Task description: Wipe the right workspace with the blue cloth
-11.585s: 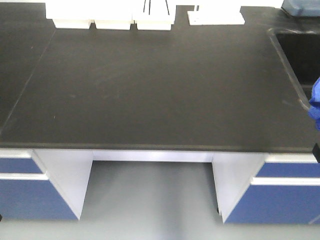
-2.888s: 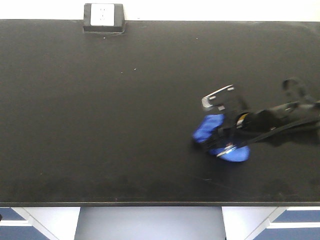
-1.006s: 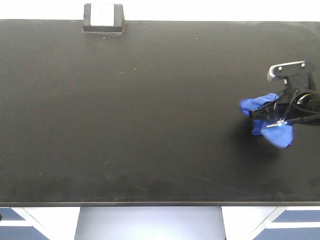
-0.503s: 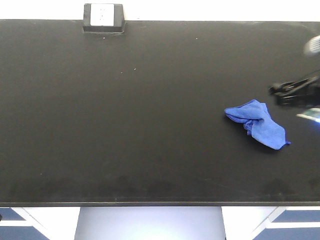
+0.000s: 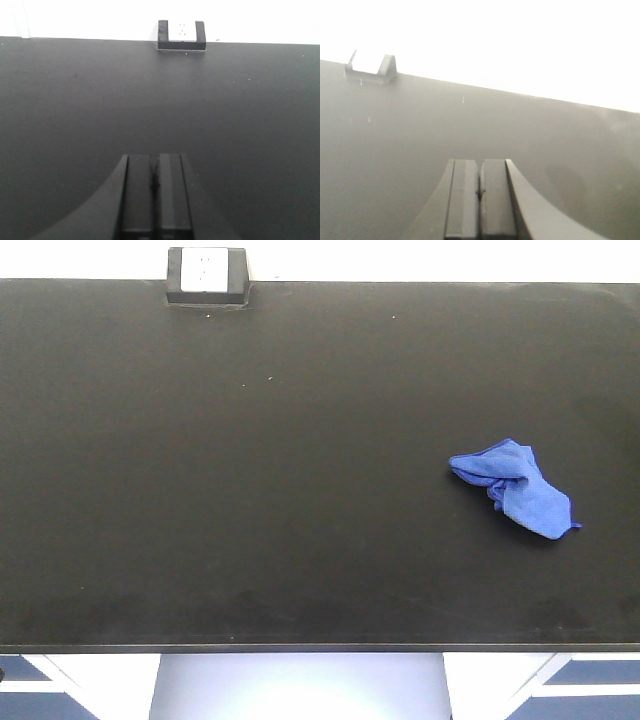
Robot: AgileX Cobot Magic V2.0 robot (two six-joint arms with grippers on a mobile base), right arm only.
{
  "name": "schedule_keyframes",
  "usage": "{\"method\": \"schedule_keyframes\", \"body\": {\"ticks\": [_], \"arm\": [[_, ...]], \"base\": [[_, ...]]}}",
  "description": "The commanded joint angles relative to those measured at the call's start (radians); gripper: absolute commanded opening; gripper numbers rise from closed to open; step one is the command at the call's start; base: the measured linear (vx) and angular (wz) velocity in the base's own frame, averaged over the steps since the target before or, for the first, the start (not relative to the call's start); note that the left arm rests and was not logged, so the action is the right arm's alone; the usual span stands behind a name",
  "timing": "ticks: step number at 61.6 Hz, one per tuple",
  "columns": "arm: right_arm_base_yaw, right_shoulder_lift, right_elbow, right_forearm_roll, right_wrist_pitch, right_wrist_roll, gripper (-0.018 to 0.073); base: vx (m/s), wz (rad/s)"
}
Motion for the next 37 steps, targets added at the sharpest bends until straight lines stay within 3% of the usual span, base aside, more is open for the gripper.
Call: {"method": "schedule_keyframes", "body": {"ticks": [1, 37], "arm": [[0.001, 0.009, -0.023, 0.019, -0.072, -0.003, -0.001], [0.001, 0.01, -0.023, 0.022, -0.052, -0.004, -0.0008]], "base": [[0.0, 0.0], [0.0, 0.0]]}}
